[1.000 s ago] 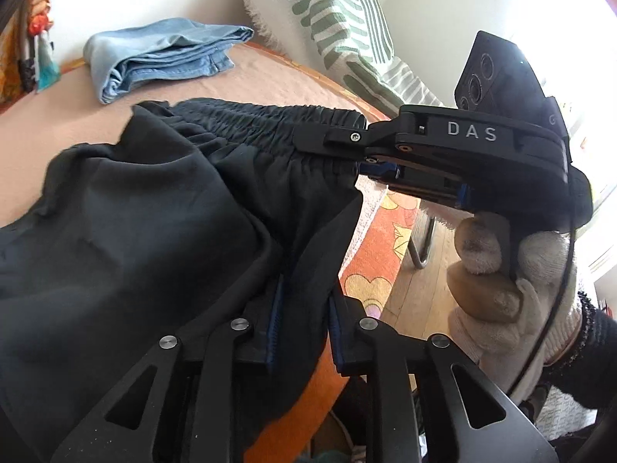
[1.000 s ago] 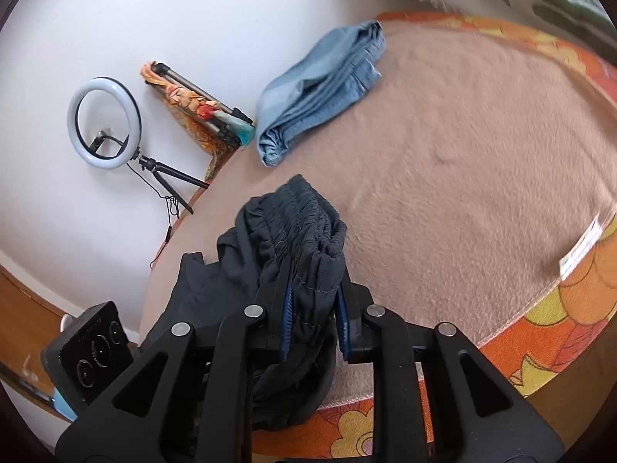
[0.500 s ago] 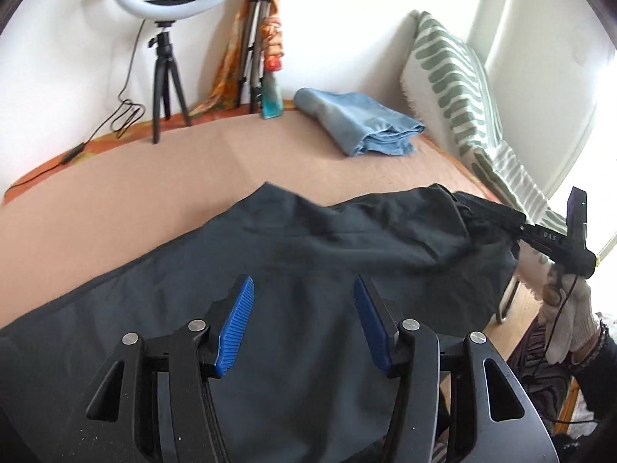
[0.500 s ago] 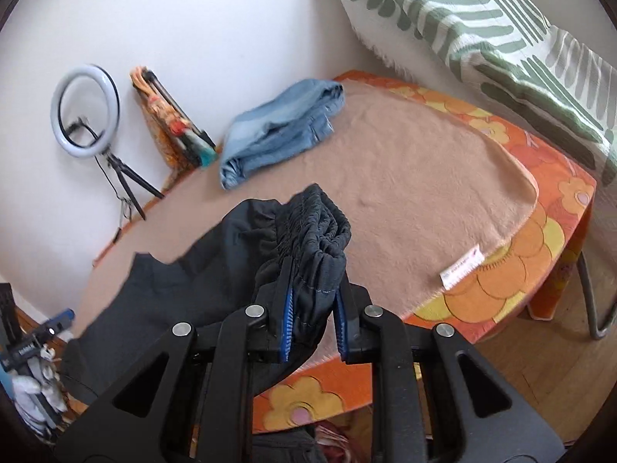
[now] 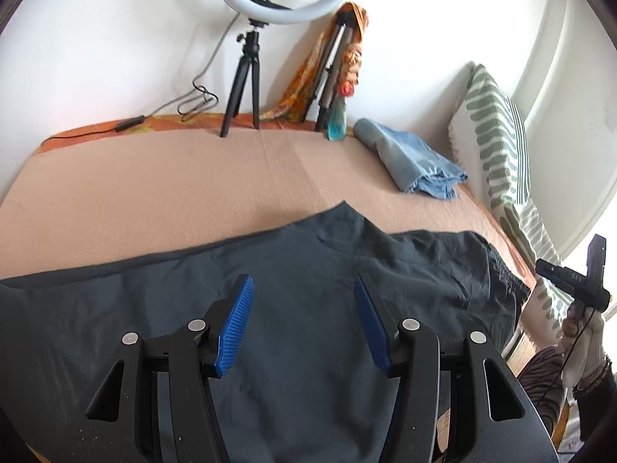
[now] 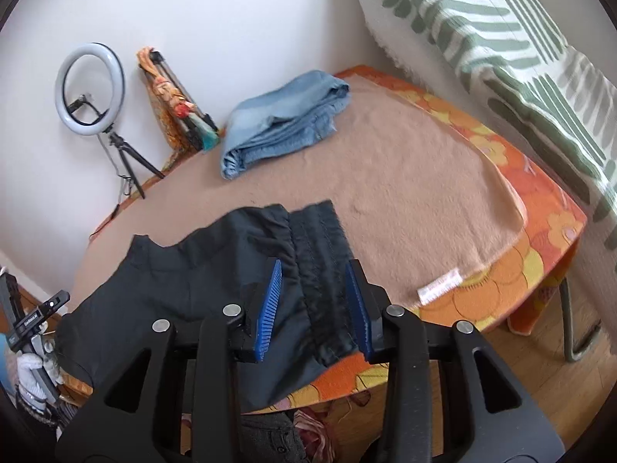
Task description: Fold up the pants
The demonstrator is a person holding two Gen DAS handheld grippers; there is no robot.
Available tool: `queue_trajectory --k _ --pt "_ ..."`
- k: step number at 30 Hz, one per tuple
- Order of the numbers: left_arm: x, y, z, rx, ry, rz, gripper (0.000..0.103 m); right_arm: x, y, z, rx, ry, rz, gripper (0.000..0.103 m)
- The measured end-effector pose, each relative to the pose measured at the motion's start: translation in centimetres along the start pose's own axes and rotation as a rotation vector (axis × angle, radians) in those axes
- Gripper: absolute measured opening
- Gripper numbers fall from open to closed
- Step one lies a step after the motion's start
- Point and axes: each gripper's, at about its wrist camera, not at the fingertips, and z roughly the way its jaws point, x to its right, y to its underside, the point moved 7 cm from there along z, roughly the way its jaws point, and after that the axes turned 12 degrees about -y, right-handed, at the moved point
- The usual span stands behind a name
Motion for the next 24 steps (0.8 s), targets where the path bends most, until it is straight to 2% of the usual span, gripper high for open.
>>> queue_trajectory --k 3,4,5,6,11,14,18,19,20,21,22,24 --pt "-2.3 -1.8 -2.8 0.076 -0.013 -0.079 0.053 -2.1 -2.1 2.1 -0.033 -0.079 -0.083 0.046" --pt "-3.1 -2.4 -3.8 0.095 -0.021 -0.102 0.053 -2.8 -2.8 3.1 -0.050 -0.103 -0.125 0.054" --pt "-4.1 -2.9 -4.9 0.114 -0.036 -0.126 0.053 -3.4 -3.5 4.4 -0.074 -0.124 -0.171 0.066" --pt "-5.1 -3.5 -6.1 0.135 -0.051 -0.149 0.053 -3.9 -4.0 5.9 -0.115 -0.147 -0.217 0.070" --pt "-11.0 -6.4 -12.7 0.241 -0.176 -0.230 0.056 -5.7 -4.2 13.5 -0.310 -0.224 -0.353 0.072" --pt "-14.8 -7.5 -17.5 0.314 -0.256 -0.284 0.058 -6.4 -2.4 17.2 -0.430 -0.206 -0.437 0.072" --pt "-20.0 -7.8 -23.3 0.366 -0.394 -0.331 0.063 -6.7 -0.1 19.6 -0.520 -0.171 -0.533 0.072" --pt "-21.3 -7.7 -24.4 0.372 -0.437 -0.342 0.063 -6.7 0.3 19.9 -0.528 -0.156 -0.546 0.065" --pt "-22.5 -7.5 -25.5 0.378 -0.482 -0.347 0.063 -6.6 0.7 20.1 -0.541 -0.144 -0.554 0.048" --pt "-23.6 -7.3 -26.3 0.376 -0.524 -0.346 0.063 -6.6 1.0 20.4 -0.559 -0.143 -0.552 0.037" --pt "-24.6 -6.9 -26.8 0.369 -0.559 -0.344 0.063 -6.5 1.3 20.6 -0.575 -0.146 -0.546 0.018" --pt "-26.5 -5.8 -27.0 0.334 -0.610 -0.344 0.064 -6.7 1.4 20.7 -0.570 -0.138 -0.568 0.009"
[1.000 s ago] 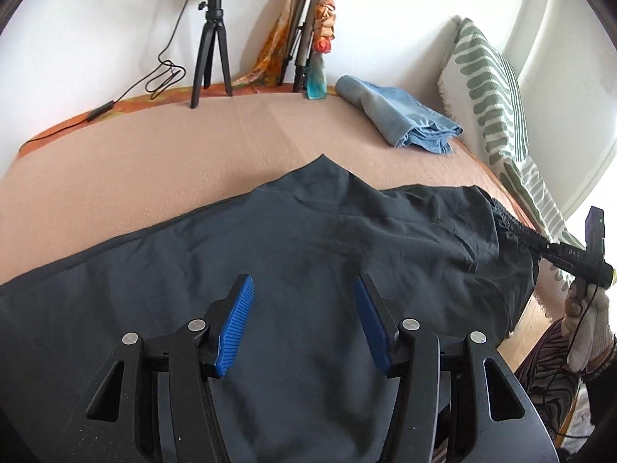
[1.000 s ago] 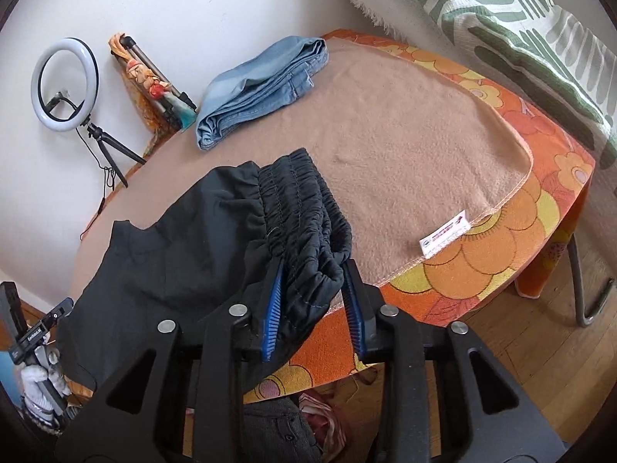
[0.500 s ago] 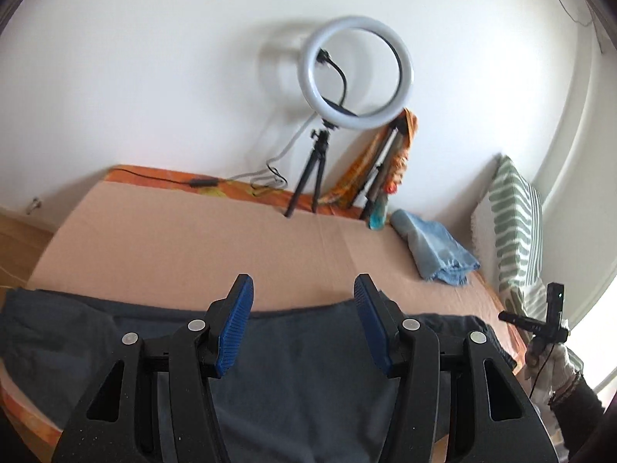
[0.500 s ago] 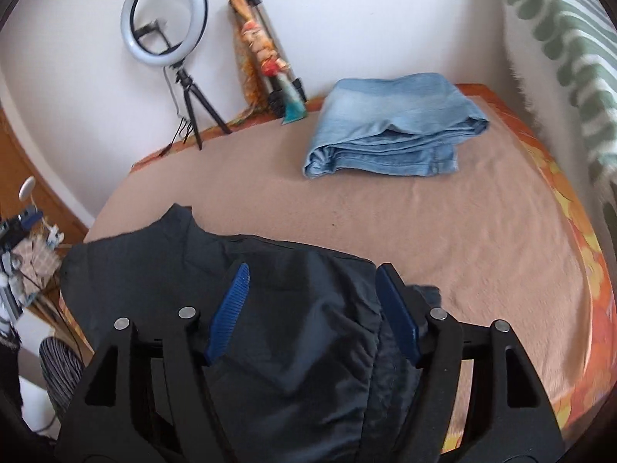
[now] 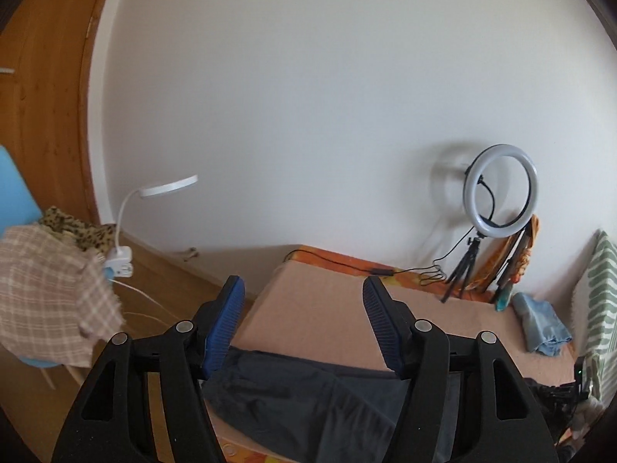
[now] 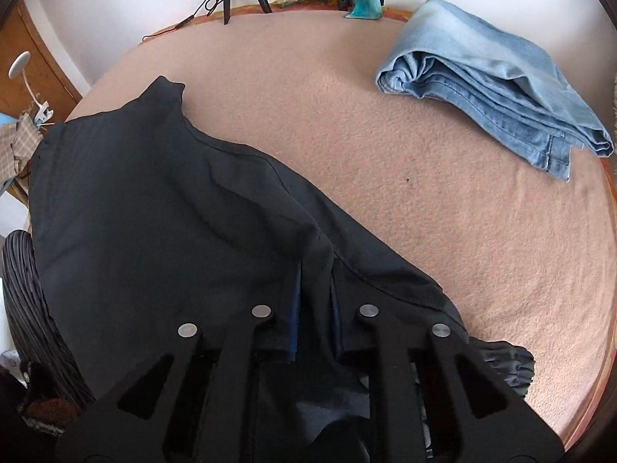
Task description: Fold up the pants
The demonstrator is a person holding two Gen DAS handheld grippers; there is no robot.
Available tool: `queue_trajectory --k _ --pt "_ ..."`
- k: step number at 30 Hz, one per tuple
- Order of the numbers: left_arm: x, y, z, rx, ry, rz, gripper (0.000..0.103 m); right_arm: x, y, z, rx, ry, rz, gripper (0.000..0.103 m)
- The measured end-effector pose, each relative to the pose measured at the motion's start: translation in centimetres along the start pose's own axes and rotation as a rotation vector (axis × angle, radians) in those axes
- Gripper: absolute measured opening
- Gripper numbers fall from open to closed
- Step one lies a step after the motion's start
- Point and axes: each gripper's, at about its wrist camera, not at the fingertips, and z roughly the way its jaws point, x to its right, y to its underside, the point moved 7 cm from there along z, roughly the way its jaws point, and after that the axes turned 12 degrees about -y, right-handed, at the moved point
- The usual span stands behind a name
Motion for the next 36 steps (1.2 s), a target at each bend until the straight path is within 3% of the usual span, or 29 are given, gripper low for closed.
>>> queue_trajectory --k 3,9,12,13,15,19,28,30,33,34,35,36 --pt "-2.5 2.5 1.7 -0.044 -0.072 0.009 0.065 1.1 -0.4 -0.3 0.032 0.077 0.050 0.003" --pt "-5.2 10.8 8.2 -0.210 -0.077 -0.059 0.065 0.6 -1.2 -0.8 0.014 0.113 0.049 0.010" --pt "-5.8 14.0 11.2 -0.270 -0.075 -0.096 0.065 -1.0 -3.1 -1.5 0.055 0.078 0.035 0.043" --pt "-6.0 14.9 12.1 -0.288 -0.071 -0.116 0.065 -1.9 -4.0 -1.6 0.081 0.046 0.020 0.061" --pt "-6.0 16.6 13.7 -0.316 -0.069 -0.144 0.065 -4.1 -5.7 -1.6 0.127 -0.021 -0.012 0.068" --pt "-6.1 19.0 16.1 -0.353 -0.084 -0.180 0.065 -7.5 -9.3 1.3 0.127 -0.136 -0.033 0.069" --pt "-7.1 22.0 20.1 -0.407 -0.134 -0.191 0.065 -11.4 -13.8 9.8 0.036 -0.196 -0.055 0.069" --pt "-7.1 22.3 20.5 -0.407 -0.142 -0.174 0.065 -11.5 -14.3 10.5 0.032 -0.207 -0.049 0.068" --pt "-7.0 22.1 20.7 -0.397 -0.144 -0.151 0.065 -11.8 -14.7 11.0 0.027 -0.227 -0.051 0.036" --pt "-7.1 22.1 20.8 -0.397 -0.143 -0.147 0.065 -11.9 -14.9 11.1 0.027 -0.237 -0.044 0.017" --pt "-7.1 22.0 20.8 -0.398 -0.144 -0.145 0.065 -12.1 -15.1 11.2 0.028 -0.247 -0.040 0.009" --pt "-7.1 22.0 21.0 -0.397 -0.146 -0.143 0.065 -12.4 -15.4 11.2 0.032 -0.249 -0.050 0.008"
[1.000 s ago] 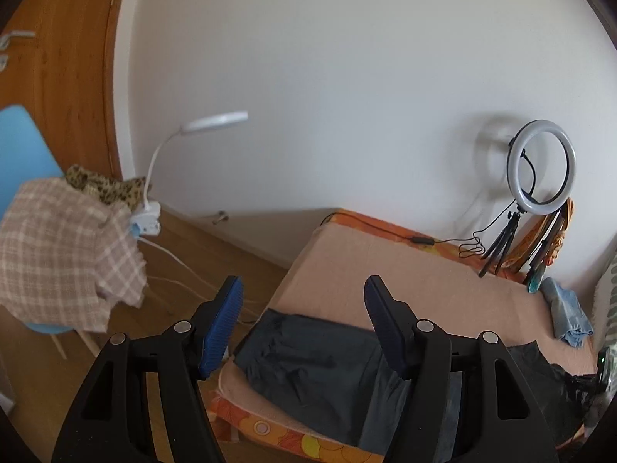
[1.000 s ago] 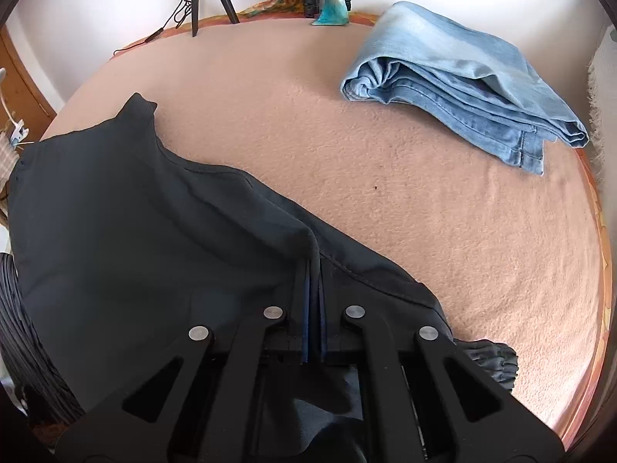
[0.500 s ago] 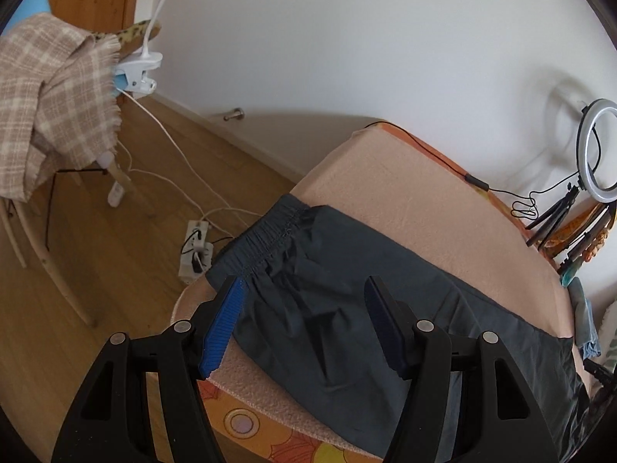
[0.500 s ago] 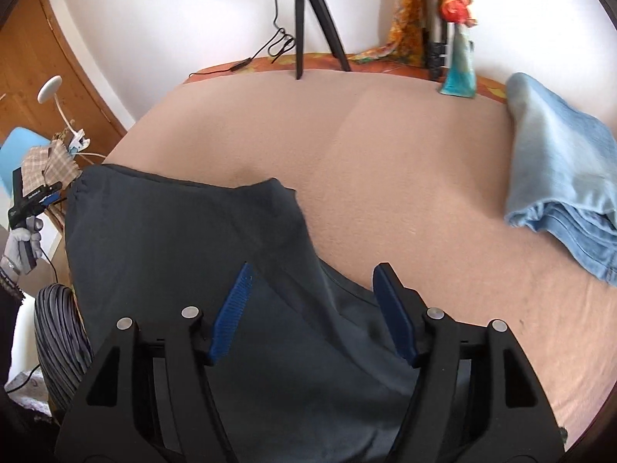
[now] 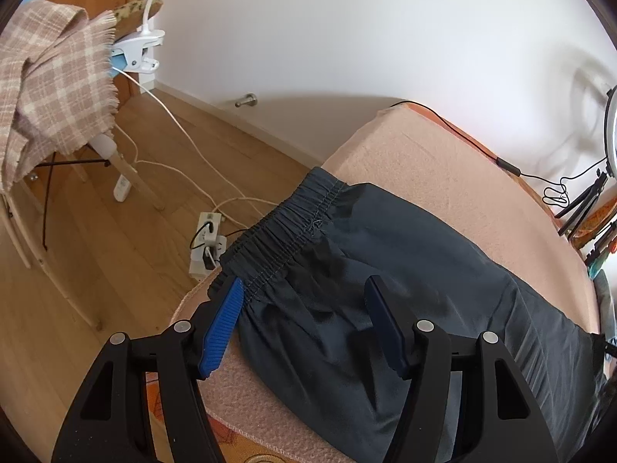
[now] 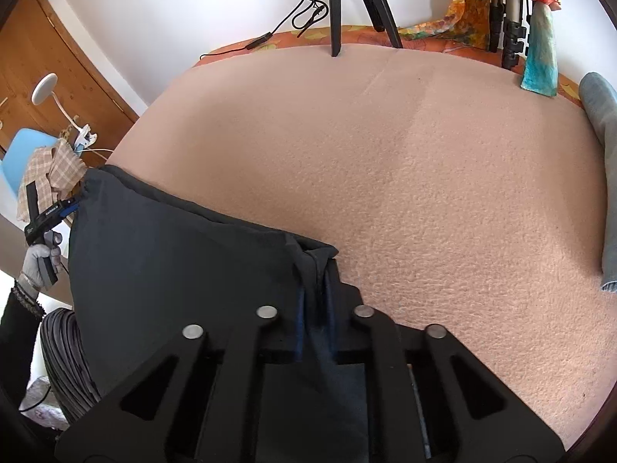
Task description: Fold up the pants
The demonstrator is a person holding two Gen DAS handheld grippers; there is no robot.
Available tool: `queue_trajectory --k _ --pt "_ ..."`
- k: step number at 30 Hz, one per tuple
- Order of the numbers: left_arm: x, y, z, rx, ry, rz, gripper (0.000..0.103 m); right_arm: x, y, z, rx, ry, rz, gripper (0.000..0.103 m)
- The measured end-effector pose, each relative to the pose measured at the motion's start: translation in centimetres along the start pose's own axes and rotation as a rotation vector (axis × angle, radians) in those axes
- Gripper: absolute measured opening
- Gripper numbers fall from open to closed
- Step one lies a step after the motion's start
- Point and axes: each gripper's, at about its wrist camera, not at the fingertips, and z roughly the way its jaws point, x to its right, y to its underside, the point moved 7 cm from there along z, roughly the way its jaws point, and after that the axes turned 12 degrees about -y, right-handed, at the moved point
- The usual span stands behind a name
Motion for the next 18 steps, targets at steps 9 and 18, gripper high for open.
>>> queue_trajectory --k 9,18 --pt "-1.1 -0.4 0.2 0.001 0.005 -0.006 0.065 1.4 -1.1 0.6 -0.018 0.156 -0.035 0.003" --pt "-7.8 -0.7 -1.9 -0.042 0.170 -0.328 0.065 -0.5 -0.6 -2.7 0.043 0.145 0.015 0.027"
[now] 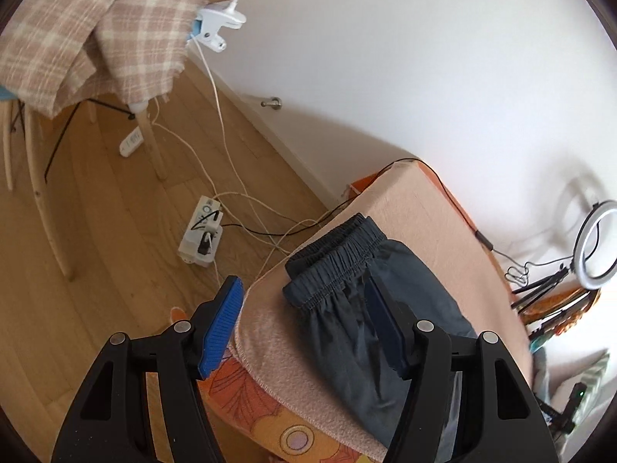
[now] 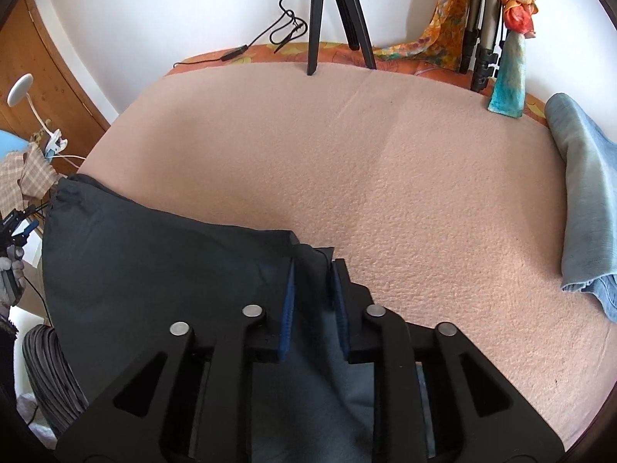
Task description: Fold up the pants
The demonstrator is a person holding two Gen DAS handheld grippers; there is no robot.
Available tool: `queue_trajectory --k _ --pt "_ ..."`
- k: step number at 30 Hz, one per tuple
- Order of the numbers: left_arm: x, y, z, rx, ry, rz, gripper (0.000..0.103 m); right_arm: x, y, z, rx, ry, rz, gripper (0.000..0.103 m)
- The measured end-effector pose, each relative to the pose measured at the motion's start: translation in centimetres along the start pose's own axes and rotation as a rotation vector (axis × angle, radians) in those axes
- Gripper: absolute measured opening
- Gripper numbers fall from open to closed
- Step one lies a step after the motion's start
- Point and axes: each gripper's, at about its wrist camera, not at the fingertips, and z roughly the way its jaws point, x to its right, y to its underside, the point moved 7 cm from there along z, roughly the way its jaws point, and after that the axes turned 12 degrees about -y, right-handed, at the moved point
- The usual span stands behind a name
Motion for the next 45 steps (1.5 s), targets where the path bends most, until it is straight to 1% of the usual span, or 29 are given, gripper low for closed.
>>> queue_trajectory --k 1,2,5,8,11,12,13,14,15,17,19,21,23,24,25,26,27,28,30,32,35,38,39,41,42,45 --pt "-0.3 0.0 0.2 -0.015 0.014 -0.018 0.065 -0.6 0.1 -0.8 0.021 -0.014 0.004 0.032" --pt "-0.6 0.0 0.5 -0.029 0.027 -0.035 0.065 -1.2 0.3 -1.5 0.036 -0.030 0.008 0.034" --pt "-0.7 0.3 1.8 -0.071 0.060 -0.063 0.065 -2.9 1.0 -3.0 0.063 -0.070 0.012 0.034" --pt "0.0 0.4 2.8 -0.069 0.058 -0.040 0.065 -4.4 1.4 -3.8 0.072 -0.066 -0.006 0.034" --pt "0.7 0.7 3.3 -0.050 0.056 0.000 0.060 -5.9 1.5 -4.2 0.073 -0.071 -0.026 0.034" --pt "0.9 0.7 3.3 -0.039 0.053 0.018 0.048 -6.6 1.7 -4.2 0.070 -0.073 -0.036 0.034" --pt "1.1 0.7 3.4 -0.032 0.054 0.037 0.040 -7.4 1.6 -4.1 0.065 -0.074 -0.048 0.034" --pt "1.4 0.8 3.5 -0.027 0.048 0.058 0.024 -8.1 1.3 -3.9 0.060 -0.074 -0.060 0.034" --pt "1.6 0.9 3.5 -0.017 0.036 0.081 0.020 -8.7 1.1 -3.6 0.056 -0.073 -0.073 0.034" --pt "2.1 0.8 3.6 0.017 0.024 0.131 0.020 -10.0 0.6 -2.9 0.050 -0.078 -0.091 0.034" --pt "2.5 0.5 3.8 0.043 0.013 0.162 0.017 -11.5 0.5 -2.1 0.036 -0.098 -0.098 0.034" --pt "2.4 0.2 4.1 0.049 -0.004 0.174 0.017 -13.0 0.3 -0.6 0.011 -0.106 -0.119 0.034" --pt "2.3 -0.3 4.0 0.056 0.009 0.166 0.017 -14.6 0.1 0.6 -0.013 -0.112 -0.152 0.034" --pt "2.1 -0.5 4.0 0.055 0.012 0.164 0.018 -15.6 0.1 1.2 -0.022 -0.122 -0.166 0.034" --pt "2.0 -0.5 3.9 0.046 0.029 0.165 0.022 -16.3 0.1 1.7 -0.030 -0.132 -0.178 0.034" --pt "1.8 -0.5 4.1 0.029 0.046 0.164 0.036 -17.1 0.2 2.1 -0.038 -0.141 -0.191 0.034" --pt "1.5 -0.5 4.2 0.013 0.042 0.160 0.058 -17.9 0.2 2.5 -0.044 -0.151 -0.201 0.034" --pt "1.4 -0.5 4.4 0.005 0.038 0.154 0.063 -18.6 0.3 2.9 -0.051 -0.164 -0.206 0.034" --pt "1.4 -0.2 4.6 -0.011 0.068 0.163 0.063 -19.8 0.4 3.7 -0.065 -0.189 -0.211 0.034" --pt "1.8 0.2 5.1 -0.021 0.072 0.191 0.063 -20.9 0.6 4.4 -0.078 -0.202 -0.220 0.034" --pt "2.8 0.6 5.6 -0.007 0.066 0.242 0.063 -21.9 0.8 5.1 -0.095 -0.205 -0.230 0.034" --pt "3.5 0.9 5.8 0.007 0.085 0.265 0.060 -22.3 0.9 5.4 -0.103 -0.198 -0.230 0.034" --pt "3.7 1.0 5.8 0.013 0.083 0.274 0.055 -22.3 0.9 5.3 -0.104 -0.194 -0.229 0.034" --pt "4.0 1.1 5.6 0.032 0.070 0.294 0.053 -22.3 0.9 5.3 -0.107 -0.188 -0.227 0.034" --pt "4.1 1.1 5.4 0.044 0.067 0.302 0.050 -22.2 0.9 5.2 -0.108 -0.184 -0.227 0.034" --pt "4.1 1.0 4.6 0.080 0.062 0.308 0.044 -22.0 0.9 5.2 -0.110 -0.176 -0.223 0.034"
